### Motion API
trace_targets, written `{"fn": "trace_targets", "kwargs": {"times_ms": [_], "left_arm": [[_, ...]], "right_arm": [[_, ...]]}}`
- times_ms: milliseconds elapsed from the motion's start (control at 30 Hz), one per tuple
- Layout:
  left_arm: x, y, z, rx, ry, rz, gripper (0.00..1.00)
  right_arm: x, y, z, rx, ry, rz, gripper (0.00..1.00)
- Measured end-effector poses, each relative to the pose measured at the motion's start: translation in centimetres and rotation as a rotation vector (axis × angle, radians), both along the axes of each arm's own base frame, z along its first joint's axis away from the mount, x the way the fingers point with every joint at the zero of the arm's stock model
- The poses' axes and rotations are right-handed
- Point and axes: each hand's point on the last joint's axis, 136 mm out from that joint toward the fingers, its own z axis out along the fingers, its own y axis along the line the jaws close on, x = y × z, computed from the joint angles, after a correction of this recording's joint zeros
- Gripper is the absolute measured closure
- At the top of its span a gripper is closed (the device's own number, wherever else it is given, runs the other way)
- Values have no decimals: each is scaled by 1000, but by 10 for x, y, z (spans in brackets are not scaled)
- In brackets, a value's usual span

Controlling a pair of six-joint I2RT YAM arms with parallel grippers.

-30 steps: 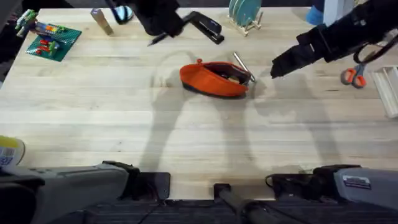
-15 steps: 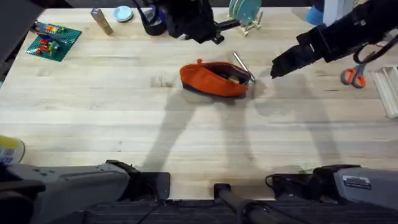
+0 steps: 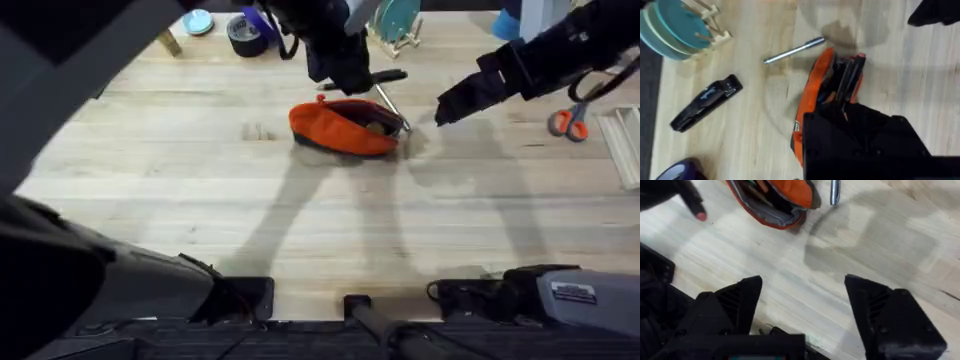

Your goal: Unzip the bag, pick up the pens from the table one at a time and place them inside, then zip the bag closed.

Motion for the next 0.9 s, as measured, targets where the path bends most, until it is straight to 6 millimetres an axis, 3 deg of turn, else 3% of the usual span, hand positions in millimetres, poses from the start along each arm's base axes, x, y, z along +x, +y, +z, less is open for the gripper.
{"fn": "trace_targets", "kwargs": {"times_ms": [567,900], "left_arm": [[6,-15,-55,49,133,-26,962],[18,-22,-57,29,97,-27,962]], "right_arm": [[0,0,0,0,0,0,5],[0,0,0,0,0,0,6]]}}
